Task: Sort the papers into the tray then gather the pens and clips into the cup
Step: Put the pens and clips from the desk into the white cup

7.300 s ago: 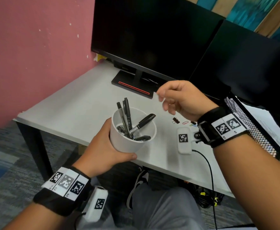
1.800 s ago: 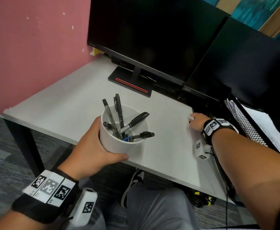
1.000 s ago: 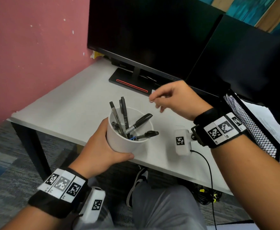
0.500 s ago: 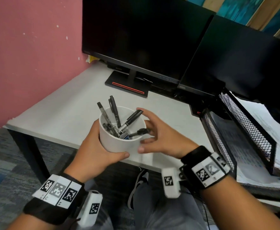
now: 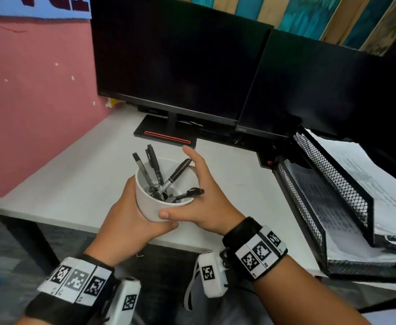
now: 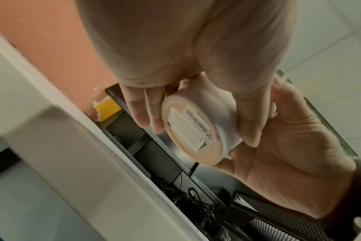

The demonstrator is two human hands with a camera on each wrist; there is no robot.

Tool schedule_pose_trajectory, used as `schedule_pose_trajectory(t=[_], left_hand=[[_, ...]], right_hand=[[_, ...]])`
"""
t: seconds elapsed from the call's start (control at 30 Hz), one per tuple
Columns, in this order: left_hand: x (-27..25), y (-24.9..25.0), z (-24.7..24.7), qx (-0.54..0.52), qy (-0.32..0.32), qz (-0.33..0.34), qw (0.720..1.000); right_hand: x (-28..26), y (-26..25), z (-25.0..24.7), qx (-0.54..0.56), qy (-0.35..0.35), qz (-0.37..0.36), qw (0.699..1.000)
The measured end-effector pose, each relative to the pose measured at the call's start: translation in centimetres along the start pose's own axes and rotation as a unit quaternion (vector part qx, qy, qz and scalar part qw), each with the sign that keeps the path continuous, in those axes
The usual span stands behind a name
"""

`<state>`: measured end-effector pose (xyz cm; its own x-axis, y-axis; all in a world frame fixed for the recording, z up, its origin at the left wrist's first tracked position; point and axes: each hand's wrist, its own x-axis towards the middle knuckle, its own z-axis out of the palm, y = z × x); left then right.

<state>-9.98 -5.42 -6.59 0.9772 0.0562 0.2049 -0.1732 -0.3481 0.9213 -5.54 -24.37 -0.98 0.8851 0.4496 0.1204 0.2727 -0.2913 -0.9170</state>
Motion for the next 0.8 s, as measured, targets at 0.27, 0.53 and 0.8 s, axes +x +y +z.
schedule_pose_trajectory(t=[0.27, 0.53, 0.8], left_hand=[[0.4, -0.5, 0.0, 0.020, 0.025, 0.007, 0.999], [0.2, 0.2, 0.2, 0.016, 0.028, 0.010, 0.999], [0.0, 0.7, 0.8, 0.023, 0.022, -0.003, 0.999]], right_hand=[[4.2, 5.1, -11.6, -0.293, 0.015, 0.164, 0.942], [4.9, 10.2, -15.1, -0.484, 0.019, 0.265, 0.834], [4.5, 8.6, -13.6, -0.511, -0.079, 0.296, 0.803]])
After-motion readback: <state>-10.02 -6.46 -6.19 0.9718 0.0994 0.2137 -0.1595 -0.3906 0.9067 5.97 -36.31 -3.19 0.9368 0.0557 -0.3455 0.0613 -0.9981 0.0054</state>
